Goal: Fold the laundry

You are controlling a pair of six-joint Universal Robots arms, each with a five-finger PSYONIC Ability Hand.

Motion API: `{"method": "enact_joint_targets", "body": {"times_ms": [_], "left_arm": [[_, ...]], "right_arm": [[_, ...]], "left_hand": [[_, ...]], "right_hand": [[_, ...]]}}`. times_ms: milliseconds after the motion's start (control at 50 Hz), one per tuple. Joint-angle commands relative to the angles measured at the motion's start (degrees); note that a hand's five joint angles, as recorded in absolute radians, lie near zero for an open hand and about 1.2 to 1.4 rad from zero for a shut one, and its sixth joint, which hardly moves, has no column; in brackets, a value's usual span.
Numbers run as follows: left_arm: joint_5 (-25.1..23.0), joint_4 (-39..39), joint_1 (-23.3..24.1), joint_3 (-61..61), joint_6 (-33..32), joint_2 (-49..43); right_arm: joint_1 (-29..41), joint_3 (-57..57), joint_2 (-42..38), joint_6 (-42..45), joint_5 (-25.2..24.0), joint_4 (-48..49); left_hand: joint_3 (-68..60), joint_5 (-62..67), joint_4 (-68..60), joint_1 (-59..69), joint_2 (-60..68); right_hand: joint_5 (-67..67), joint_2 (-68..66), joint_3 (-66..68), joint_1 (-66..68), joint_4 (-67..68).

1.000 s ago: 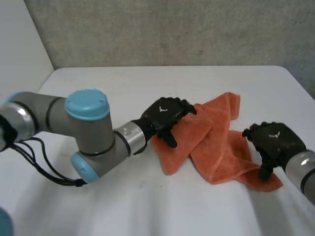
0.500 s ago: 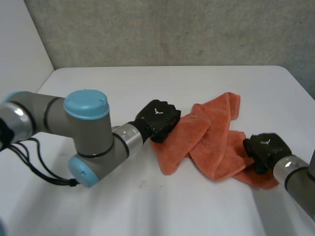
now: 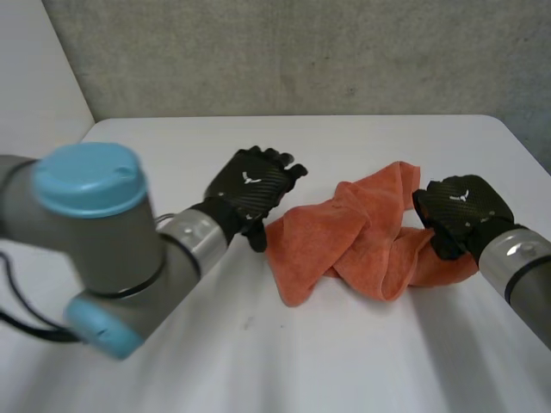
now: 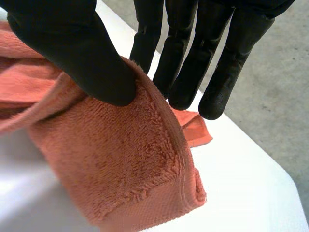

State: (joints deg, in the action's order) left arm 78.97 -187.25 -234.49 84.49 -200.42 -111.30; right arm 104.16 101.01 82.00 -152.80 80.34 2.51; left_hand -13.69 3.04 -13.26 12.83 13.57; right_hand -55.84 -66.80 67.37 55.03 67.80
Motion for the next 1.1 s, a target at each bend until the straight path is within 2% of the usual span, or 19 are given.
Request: {"method": "enact_joint_targets", "body": {"times_ms": [20, 120, 200, 220, 260, 280, 320, 360, 440, 580, 640, 680, 800, 820, 840, 960, 1060, 1080, 1100], "left_arm": [[-2.8, -0.9, 3.4, -18.2, 1.8, -20.5], [-10.0, -0.8, 4.8, -23.3, 2.0, -28.4], [-11.3, -0.8, 5.5, -24.5, 1.9, -30.6], [-11.0, -0.8, 5.6, -24.8, 1.9, -30.7], [-9.4, -0.8, 5.6, -25.5, 1.8, -30.8], [-7.2, -1.0, 5.6, -25.3, 1.4, -30.3], [-4.3, -1.2, 5.6, -24.6, 1.2, -29.2], [-0.3, -1.3, 5.4, -22.5, 1.3, -24.9], [3.1, -1.8, 5.2, -15.4, 1.5, -15.7], [3.9, -0.7, 5.7, -0.7, 2.8, -1.5], [3.9, 2.5, 6.8, 8.0, 5.9, 3.4], [3.8, 5.8, 9.8, 12.2, 9.8, 6.3], [3.5, 9.5, 16.4, 14.9, 22.8, 8.6], [3.3, 9.5, 17.3, 14.5, 25.5, 7.9], [3.4, 9.6, 17.5, 14.0, 26.6, 7.4], [3.6, 9.5, 16.3, 8.1, 27.4, 5.0], [3.4, 9.0, 5.9, 1.2, 23.4, 3.7], [3.4, 9.0, 5.9, 1.2, 23.4, 3.7], [3.1, 8.9, 2.2, -1.9, 20.1, 2.1]], "right_arm": [[0.4, 6.2, 6.7, -0.1, -0.3, -0.8], [0.2, 7.6, 7.9, -0.2, -1.8, -0.6], [-0.4, 7.9, 7.9, -0.2, -2.5, -0.4], [-0.4, 7.9, 7.9, -0.2, -2.5, -0.4], [-0.4, 7.8, 7.9, -0.2, -2.6, -0.3], [-0.4, 7.7, 7.9, -0.2, -2.6, -0.3], [-0.4, 7.4, 7.9, -0.2, -2.6, -0.3], [-0.4, 7.1, 7.9, -0.2, -2.6, -0.3], [-0.8, 5.3, 7.7, -0.2, -2.6, -0.3], [-1.9, 1.0, 4.8, -0.5, -2.4, -0.5], [-1.6, -2.9, 0.8, -1.9, -2.0, -1.0], [-1.5, -5.2, -1.2, -2.8, -2.0, -1.8], [0.1, -8.6, -4.8, -3.4, -2.3, -5.8], [1.2, -9.3, -5.9, -3.5, -2.3, -6.5], [1.6, -9.6, -6.2, -3.5, -2.3, -6.7], [2.6, -9.1, -7.4, -3.5, -2.4, -6.8], [2.2, -7.7, -7.3, -3.4, -2.6, -6.5], [2.1, -7.6, -7.1, -3.3, -2.6, -6.4], [2.1, -7.4, -6.8, -3.2, -2.6, -6.4]], "left_hand": [[2.3, -1.6, 1.9, -1.4, -2.2], [1.0, -0.3, 0.5, -0.1, -0.8], [-3.4, 4.0, -3.8, 4.3, 3.5], [-8.6, 9.2, -9.0, 9.4, 8.7], [-35.8, 36.4, -36.2, 36.6, 35.9], [-55.0, 55.7, -55.5, 55.9, 55.2], [-66.3, 66.9, -66.7, 67.1, 66.4], [-66.3, 67.0, -66.7, 67.2, 66.4], [-66.3, 67.0, -66.7, 67.2, 66.4], [-66.3, 67.0, -66.7, 67.2, 66.4], [-66.3, 67.0, -66.7, 67.2, 66.4], [-66.3, 67.0, -66.7, 67.2, 66.4], [-66.0, 66.6, -66.4, 66.9, 66.1], [-48.5, 49.2, -48.9, 49.4, 48.6], [-40.2, 40.8, -40.6, 41.0, 40.3], [-5.3, 6.0, -5.7, 6.2, 5.4], [-0.4, 1.0, -0.8, 1.3, 0.5], [-0.4, 1.0, -0.8, 1.3, 0.5], [-0.2, 0.9, -0.7, 1.1, 0.3]], "right_hand": [[-14.2, -13.2, 12.6, 25.0, 12.2], [-14.2, -13.2, 12.6, 25.0, 12.2], [-14.2, -13.2, 12.6, 25.0, 12.2], [-14.2, -13.2, 12.6, 25.0, 12.2], [-14.2, -13.2, 12.6, 25.0, 12.2], [-14.2, -13.2, 12.6, 25.0, 12.2], [-14.2, -13.2, 12.6, 25.0, 12.2], [-14.2, -13.2, 12.6, 25.0, 12.2], [-14.2, -13.2, 12.6, 25.0, 12.2], [-14.2, -13.2, 12.6, 25.0, 12.2], [-14.2, -13.2, 12.6, 25.0, 12.2], [-14.2, -13.2, 12.6, 25.0, 12.2], [-14.2, -13.2, 12.6, 25.0, 12.2], [-14.2, -13.2, 12.6, 25.0, 12.2], [-14.2, -13.2, 12.6, 25.0, 12.2], [-14.2, -13.2, 12.6, 25.0, 12.2], [-14.2, -13.2, 12.6, 25.0, 12.2], [-14.2, -13.2, 12.6, 25.0, 12.2], [-14.2, -13.2, 12.6, 25.0, 12.2]]}}
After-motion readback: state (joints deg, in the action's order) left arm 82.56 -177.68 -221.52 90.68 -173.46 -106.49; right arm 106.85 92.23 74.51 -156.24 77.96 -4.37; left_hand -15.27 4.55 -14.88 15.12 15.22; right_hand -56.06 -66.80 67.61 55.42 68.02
